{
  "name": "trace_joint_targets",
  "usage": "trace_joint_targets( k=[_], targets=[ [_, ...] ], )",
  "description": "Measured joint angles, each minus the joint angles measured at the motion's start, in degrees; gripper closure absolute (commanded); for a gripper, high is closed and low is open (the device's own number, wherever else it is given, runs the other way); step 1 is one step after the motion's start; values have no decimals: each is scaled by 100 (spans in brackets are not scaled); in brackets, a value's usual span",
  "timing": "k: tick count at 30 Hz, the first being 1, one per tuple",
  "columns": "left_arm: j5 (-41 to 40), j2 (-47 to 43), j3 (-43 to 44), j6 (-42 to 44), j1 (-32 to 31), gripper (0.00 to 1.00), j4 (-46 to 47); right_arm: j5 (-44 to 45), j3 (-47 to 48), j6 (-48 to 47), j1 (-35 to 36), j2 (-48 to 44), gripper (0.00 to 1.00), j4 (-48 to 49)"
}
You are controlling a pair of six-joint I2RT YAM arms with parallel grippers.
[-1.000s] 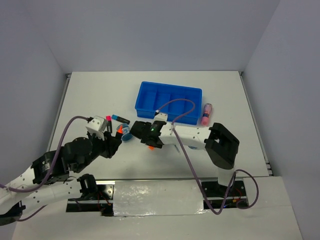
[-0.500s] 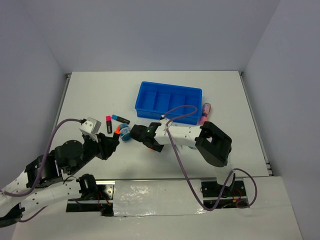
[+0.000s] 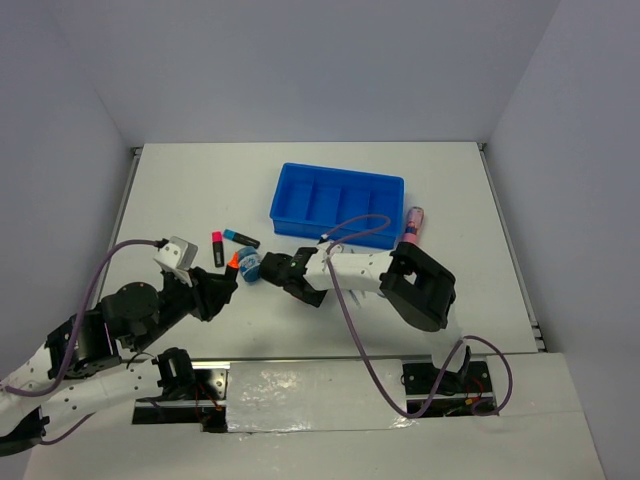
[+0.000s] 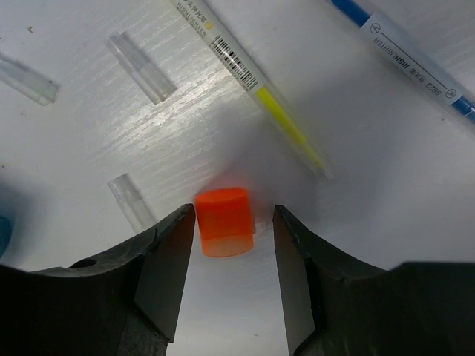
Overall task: Sort the stationery into containers
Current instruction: Pick up the pen cap from the center of the board.
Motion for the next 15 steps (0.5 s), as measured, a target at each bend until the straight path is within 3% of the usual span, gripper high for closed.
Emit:
trace_joint_targets(
  k=[4, 10, 12, 15],
  targets=[
    [2, 7, 0, 0, 0, 100, 2, -11, 9, -9, -17, 22, 50, 7],
    [2, 7, 0, 0, 0, 100, 39, -68, 7, -50, -66, 24, 70, 4],
    [2, 7, 0, 0, 0, 100, 37, -74, 2, -50, -68, 24, 77, 15],
    [4, 7, 0, 0, 0, 100, 39, -79, -61, -52, -72, -22, 98, 83]
  ],
)
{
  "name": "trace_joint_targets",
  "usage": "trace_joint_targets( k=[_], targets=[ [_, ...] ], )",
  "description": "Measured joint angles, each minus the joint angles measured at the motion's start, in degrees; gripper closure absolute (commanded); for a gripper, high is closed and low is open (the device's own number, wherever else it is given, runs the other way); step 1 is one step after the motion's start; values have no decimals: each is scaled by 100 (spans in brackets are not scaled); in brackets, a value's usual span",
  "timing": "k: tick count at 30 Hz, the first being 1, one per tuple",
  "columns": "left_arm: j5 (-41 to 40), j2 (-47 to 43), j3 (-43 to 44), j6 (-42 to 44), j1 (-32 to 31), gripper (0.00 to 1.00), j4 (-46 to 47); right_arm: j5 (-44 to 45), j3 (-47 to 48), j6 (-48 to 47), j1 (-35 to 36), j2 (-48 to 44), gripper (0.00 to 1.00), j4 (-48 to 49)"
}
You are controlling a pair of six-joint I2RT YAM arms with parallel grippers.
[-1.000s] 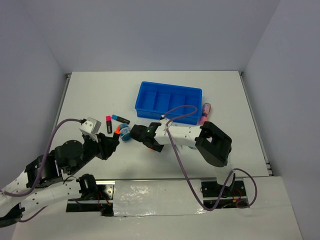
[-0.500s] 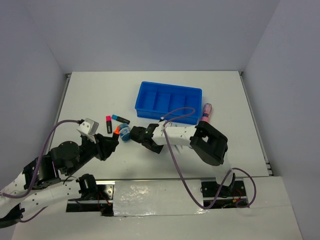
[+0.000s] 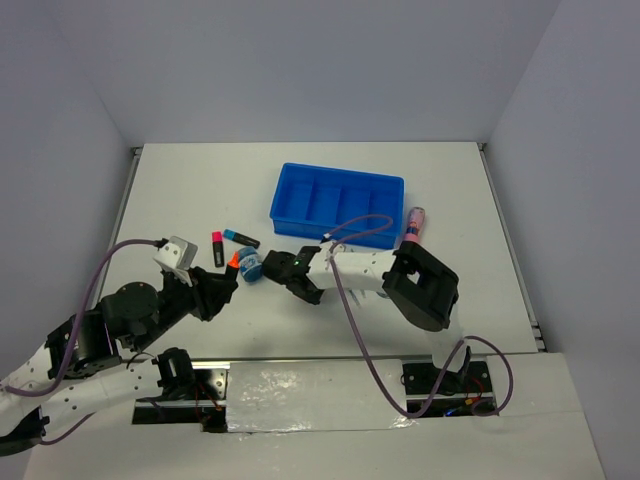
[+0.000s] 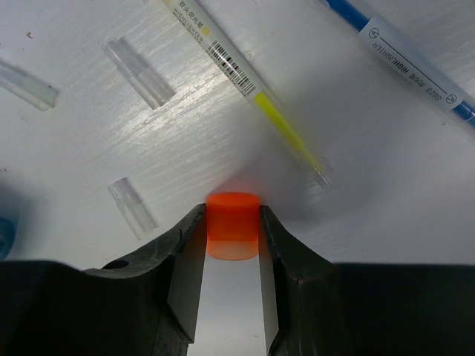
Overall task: Sort the stationery into containers
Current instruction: Pick up the pen cap from the center of the board, then close the pen cap on the pen.
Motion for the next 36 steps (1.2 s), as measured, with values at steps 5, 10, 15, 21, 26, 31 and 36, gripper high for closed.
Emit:
trace_joint_targets(
  k=[5, 10, 15, 21, 26, 31, 36],
  targets=[
    [61, 20, -4, -2, 0, 100, 33, 42, -142, -11, -28, -286, 100, 26],
    [256, 549, -2, -52, 4, 100, 146, 507, -142, -208, -37, -1399, 100, -234],
    [1071, 1126, -435, -177, 7, 100, 1084, 1047, -140, -804, -101, -2887, 100, -225],
    [2319, 1152, -1036, -343, 9, 100, 2485, 999, -1523, -2946, -190, -4795, 100, 1722],
    [3213, 1158, -1335, -671, 9, 100, 3764, 37, -2887, -4859, -212, -6625, 100, 3845],
    [3727, 1174, -1735, -999, 9, 100, 4972, -1106, -3200, -5814, -216, -7670, 100, 5554],
    [4092, 1379, -1958, -1261, 9, 100, 6210, -1958, -3458, -5998, -219, -8030, 100, 6664]
  ],
)
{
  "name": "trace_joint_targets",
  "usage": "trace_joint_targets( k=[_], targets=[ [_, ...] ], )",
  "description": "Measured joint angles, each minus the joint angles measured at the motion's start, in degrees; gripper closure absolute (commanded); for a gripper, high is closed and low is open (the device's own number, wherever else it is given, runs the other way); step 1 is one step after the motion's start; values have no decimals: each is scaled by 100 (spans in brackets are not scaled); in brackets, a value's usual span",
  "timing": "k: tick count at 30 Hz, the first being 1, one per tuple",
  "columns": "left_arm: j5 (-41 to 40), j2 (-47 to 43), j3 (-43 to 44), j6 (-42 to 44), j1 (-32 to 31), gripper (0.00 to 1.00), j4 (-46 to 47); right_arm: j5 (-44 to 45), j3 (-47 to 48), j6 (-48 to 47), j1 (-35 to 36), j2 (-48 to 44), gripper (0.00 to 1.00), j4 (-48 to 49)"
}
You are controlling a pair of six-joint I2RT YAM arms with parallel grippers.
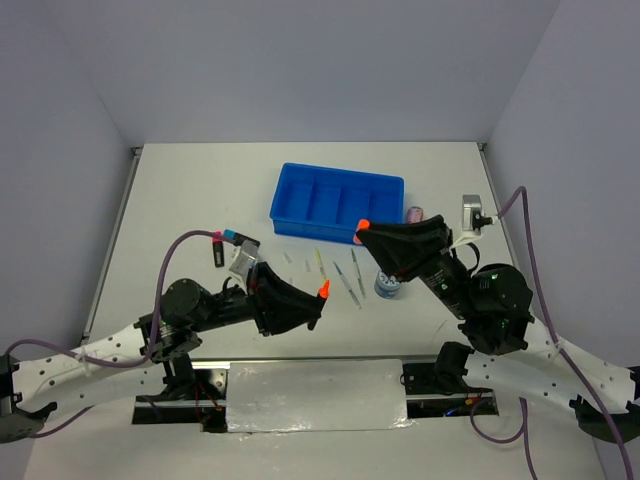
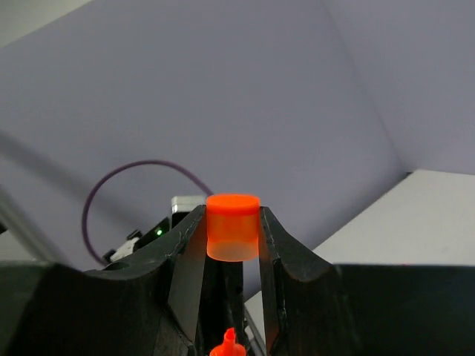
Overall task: Sort the stationery into containers
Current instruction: Close the pen cap on the pen.
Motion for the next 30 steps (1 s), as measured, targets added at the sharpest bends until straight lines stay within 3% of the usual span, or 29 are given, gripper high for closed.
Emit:
trace_joint_targets(
  k=[9, 19, 30],
  targets=[
    [522, 549, -13, -192, 0, 100, 1541, -1300, -225, -24, 0, 234, 100, 807],
    [542, 376, -15, -238, 0, 100, 1871, -2000, -297, 33, 0, 470, 100, 1390],
    [483, 330, -15, -81, 0, 100, 1790, -1989, -544, 415, 0, 780, 100, 1738]
  ],
)
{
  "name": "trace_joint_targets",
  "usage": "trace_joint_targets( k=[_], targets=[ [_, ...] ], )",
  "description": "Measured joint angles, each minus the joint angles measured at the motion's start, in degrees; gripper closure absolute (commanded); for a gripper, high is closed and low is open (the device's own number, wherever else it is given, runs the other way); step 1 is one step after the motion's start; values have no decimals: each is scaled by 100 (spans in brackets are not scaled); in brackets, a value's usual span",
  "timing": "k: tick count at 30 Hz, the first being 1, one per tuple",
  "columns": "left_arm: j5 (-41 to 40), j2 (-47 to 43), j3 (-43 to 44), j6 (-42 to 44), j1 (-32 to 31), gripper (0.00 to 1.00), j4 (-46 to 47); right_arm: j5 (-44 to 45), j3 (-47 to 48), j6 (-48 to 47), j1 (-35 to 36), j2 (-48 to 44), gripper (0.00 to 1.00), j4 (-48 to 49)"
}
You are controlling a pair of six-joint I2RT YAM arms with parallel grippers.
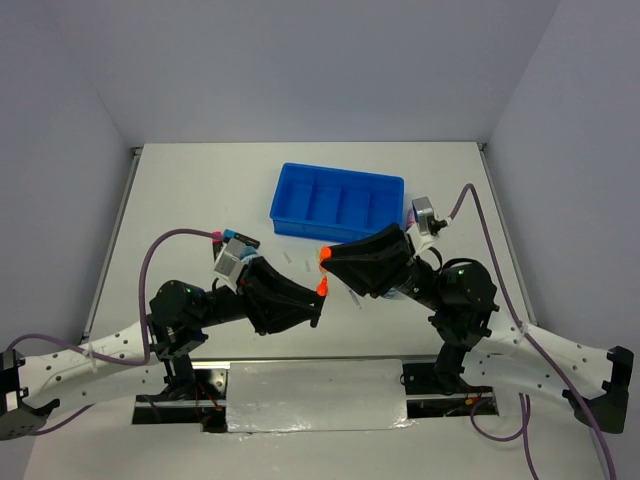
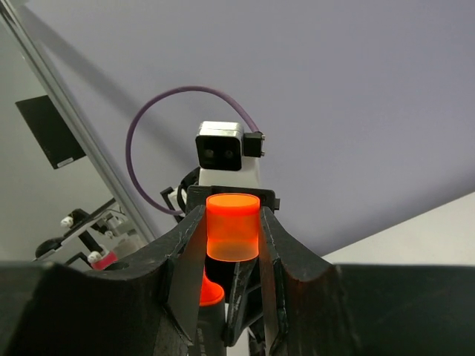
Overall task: Sort the stationery into containers
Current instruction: Close the pen cap on the pen.
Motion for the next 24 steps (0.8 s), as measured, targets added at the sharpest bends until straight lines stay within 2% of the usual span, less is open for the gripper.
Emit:
trace_joint_targets(
  k=[24],
  targets=[
    [-472, -59, 0, 264, 0, 100, -439, -39, -273, 76, 0, -15, 100, 345]
  ],
)
